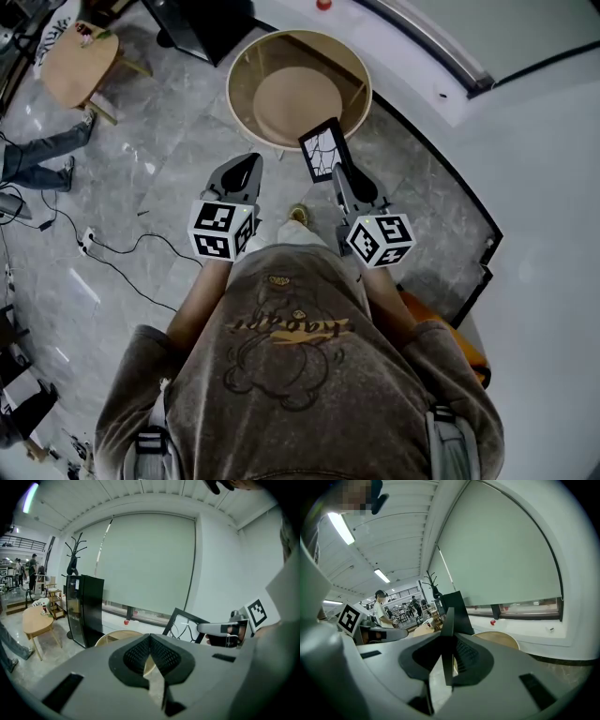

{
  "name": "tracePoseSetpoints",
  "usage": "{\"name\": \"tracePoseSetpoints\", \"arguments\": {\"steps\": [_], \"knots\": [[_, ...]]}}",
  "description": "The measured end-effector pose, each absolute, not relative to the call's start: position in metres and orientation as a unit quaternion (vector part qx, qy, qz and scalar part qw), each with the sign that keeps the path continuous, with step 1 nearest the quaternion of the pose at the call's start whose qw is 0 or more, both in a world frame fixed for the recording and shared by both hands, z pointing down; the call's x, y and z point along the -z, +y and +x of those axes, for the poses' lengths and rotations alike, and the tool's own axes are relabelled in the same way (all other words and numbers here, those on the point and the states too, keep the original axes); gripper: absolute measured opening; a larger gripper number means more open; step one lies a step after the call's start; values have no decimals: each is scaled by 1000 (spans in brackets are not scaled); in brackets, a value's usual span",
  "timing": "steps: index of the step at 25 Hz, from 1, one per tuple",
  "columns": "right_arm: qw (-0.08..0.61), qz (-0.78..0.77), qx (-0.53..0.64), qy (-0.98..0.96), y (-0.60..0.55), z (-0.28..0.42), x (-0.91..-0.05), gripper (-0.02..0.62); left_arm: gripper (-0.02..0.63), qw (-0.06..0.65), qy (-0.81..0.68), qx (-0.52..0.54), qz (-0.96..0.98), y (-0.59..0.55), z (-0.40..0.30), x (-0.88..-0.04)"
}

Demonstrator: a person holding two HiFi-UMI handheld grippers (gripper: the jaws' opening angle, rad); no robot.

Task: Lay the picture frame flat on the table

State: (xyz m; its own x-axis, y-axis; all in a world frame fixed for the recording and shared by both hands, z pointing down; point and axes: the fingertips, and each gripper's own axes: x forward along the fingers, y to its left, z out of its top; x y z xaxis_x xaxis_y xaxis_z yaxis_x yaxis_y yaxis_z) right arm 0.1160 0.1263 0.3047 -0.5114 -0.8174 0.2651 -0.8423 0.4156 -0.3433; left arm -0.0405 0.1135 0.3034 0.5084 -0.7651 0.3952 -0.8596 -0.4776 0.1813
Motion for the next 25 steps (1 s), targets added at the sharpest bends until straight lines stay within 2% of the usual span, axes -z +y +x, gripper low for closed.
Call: {"name": "tracePoseSetpoints", "arguments": {"steps": [25], "knots": [[48, 457, -236, -856, 29, 109, -322, 83, 17, 191, -496, -119, 839, 17, -38, -313]]}}
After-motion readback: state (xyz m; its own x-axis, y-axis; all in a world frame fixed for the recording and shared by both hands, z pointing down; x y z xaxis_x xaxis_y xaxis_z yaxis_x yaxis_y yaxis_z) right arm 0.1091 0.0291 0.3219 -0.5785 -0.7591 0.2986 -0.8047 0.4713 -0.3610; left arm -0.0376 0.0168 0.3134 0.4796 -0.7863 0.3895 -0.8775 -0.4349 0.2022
